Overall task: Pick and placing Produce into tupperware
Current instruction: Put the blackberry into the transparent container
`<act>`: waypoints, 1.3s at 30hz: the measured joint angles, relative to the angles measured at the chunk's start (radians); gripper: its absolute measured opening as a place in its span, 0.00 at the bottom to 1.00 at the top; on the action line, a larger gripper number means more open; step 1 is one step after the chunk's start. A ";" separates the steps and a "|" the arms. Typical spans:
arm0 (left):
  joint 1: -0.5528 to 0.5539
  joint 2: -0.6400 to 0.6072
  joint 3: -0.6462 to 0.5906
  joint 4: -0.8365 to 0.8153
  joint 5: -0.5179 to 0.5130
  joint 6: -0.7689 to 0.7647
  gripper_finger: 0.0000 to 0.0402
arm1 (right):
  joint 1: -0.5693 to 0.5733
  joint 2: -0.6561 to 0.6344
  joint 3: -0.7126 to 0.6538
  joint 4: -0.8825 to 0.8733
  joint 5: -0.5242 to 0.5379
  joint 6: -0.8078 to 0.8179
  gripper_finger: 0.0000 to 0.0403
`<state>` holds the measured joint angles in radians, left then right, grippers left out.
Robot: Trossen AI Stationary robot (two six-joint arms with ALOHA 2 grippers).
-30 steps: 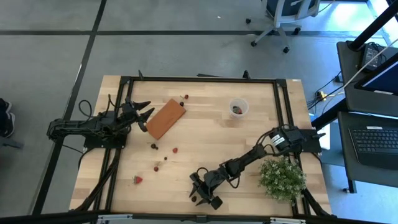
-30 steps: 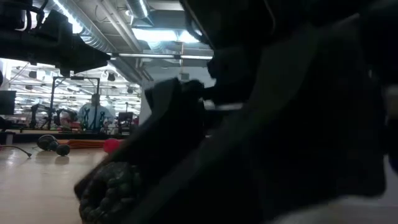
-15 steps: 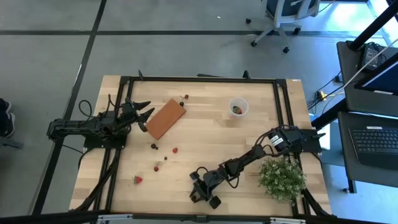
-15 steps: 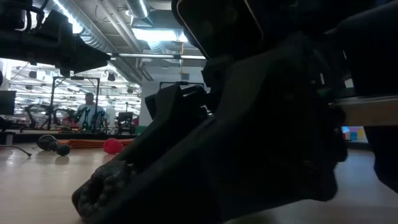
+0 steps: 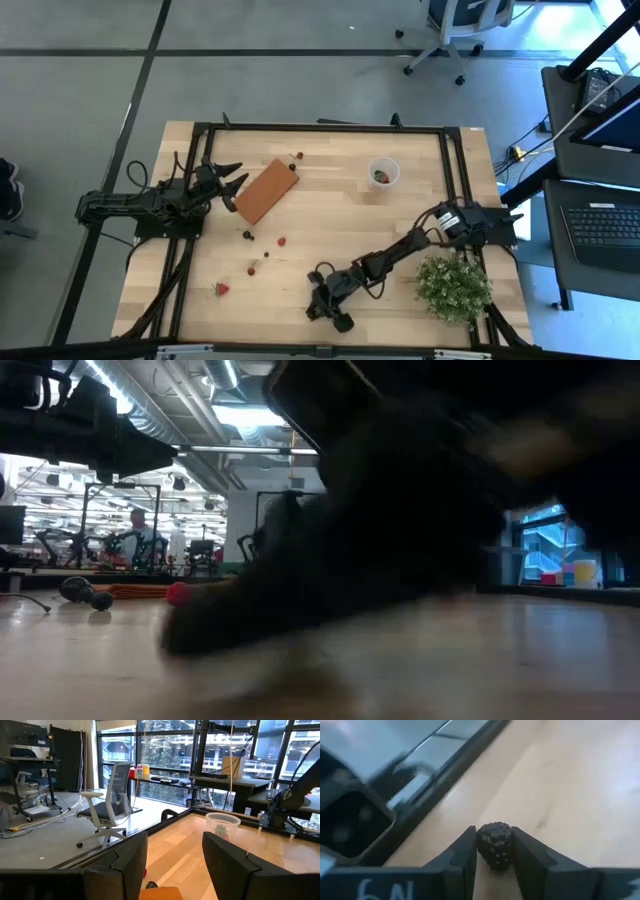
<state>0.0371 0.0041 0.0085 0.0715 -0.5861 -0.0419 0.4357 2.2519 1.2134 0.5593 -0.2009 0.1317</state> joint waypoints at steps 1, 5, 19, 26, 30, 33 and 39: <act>0.000 0.000 0.000 0.000 0.000 0.000 0.46 | -0.014 -0.033 -0.001 -0.034 0.005 0.016 0.26; 0.000 0.000 0.000 0.000 0.000 -0.001 0.46 | -0.077 -0.207 0.003 -0.201 0.047 0.024 0.26; 0.000 0.000 0.000 0.000 0.003 -0.009 0.46 | -0.368 -0.850 0.146 -1.213 0.383 0.429 0.26; 0.000 0.000 0.000 0.000 0.004 -0.011 0.46 | -0.581 -0.856 0.208 -1.581 0.411 0.522 0.26; 0.000 0.000 0.000 0.000 0.005 -0.011 0.46 | -0.700 -0.819 0.163 -1.650 0.388 0.519 0.26; 0.000 0.000 0.000 0.000 0.005 -0.011 0.46 | -0.769 -0.790 0.121 -1.645 0.344 0.498 0.26; 0.000 0.000 0.000 0.000 0.005 -0.011 0.46 | -0.849 -0.709 0.044 -1.607 0.329 0.464 0.26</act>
<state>0.0369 0.0044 0.0084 0.0715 -0.5816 -0.0531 -0.4134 1.5429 1.2577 -1.0476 0.1284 0.5961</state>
